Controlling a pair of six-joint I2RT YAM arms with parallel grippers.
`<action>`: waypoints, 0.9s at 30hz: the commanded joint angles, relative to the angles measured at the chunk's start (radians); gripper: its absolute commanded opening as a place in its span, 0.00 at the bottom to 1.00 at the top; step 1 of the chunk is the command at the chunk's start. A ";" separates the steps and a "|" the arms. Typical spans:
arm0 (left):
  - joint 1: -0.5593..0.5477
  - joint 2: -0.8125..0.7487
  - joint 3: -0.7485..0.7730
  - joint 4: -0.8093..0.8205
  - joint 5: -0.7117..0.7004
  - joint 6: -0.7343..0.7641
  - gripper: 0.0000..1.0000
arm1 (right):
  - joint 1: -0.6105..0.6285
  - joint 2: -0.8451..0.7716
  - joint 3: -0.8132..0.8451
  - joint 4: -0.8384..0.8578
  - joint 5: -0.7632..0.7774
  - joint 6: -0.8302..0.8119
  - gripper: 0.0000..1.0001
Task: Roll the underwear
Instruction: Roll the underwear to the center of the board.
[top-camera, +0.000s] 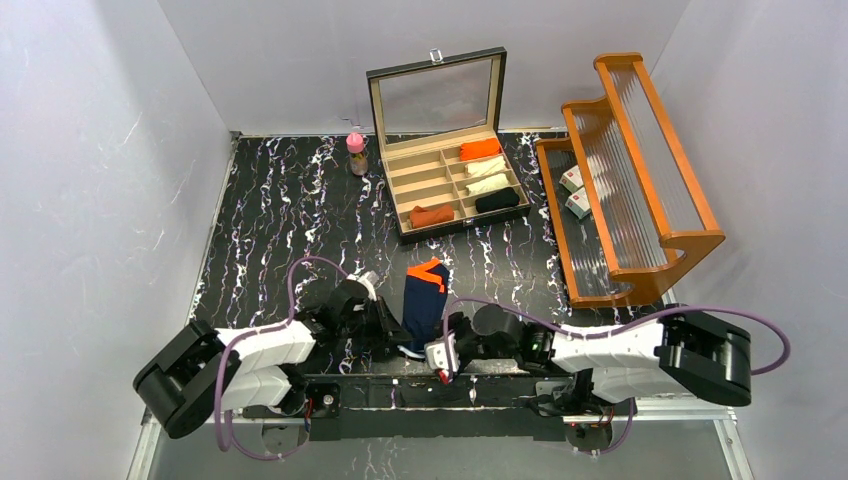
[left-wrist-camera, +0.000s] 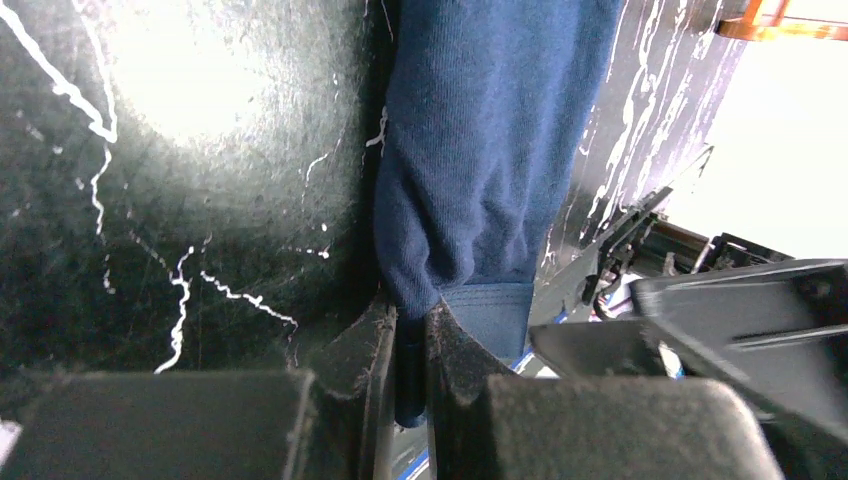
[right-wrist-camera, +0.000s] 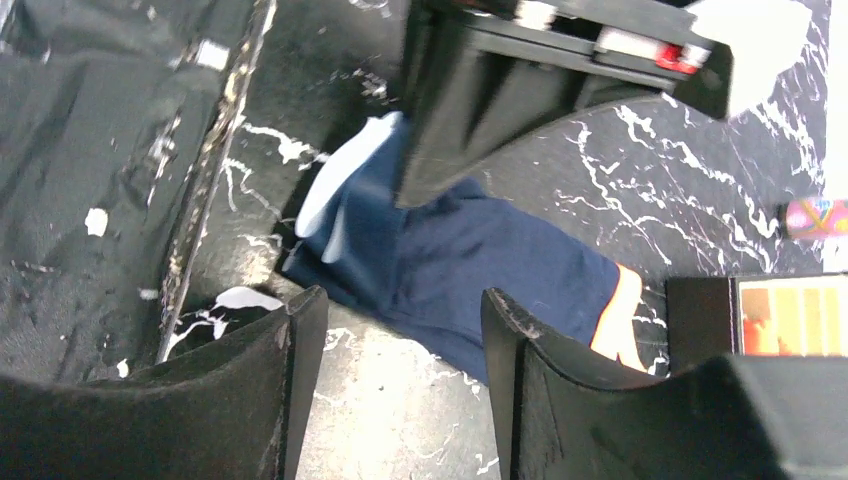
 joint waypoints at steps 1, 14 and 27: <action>0.055 0.150 -0.057 -0.143 -0.052 0.082 0.00 | 0.039 0.067 0.006 0.073 0.064 -0.214 0.63; 0.112 0.268 -0.032 -0.103 0.002 0.137 0.00 | 0.059 0.148 0.025 -0.023 0.000 -0.248 0.52; 0.129 0.256 -0.035 -0.125 0.008 0.156 0.00 | 0.075 0.212 0.011 0.031 0.021 -0.227 0.29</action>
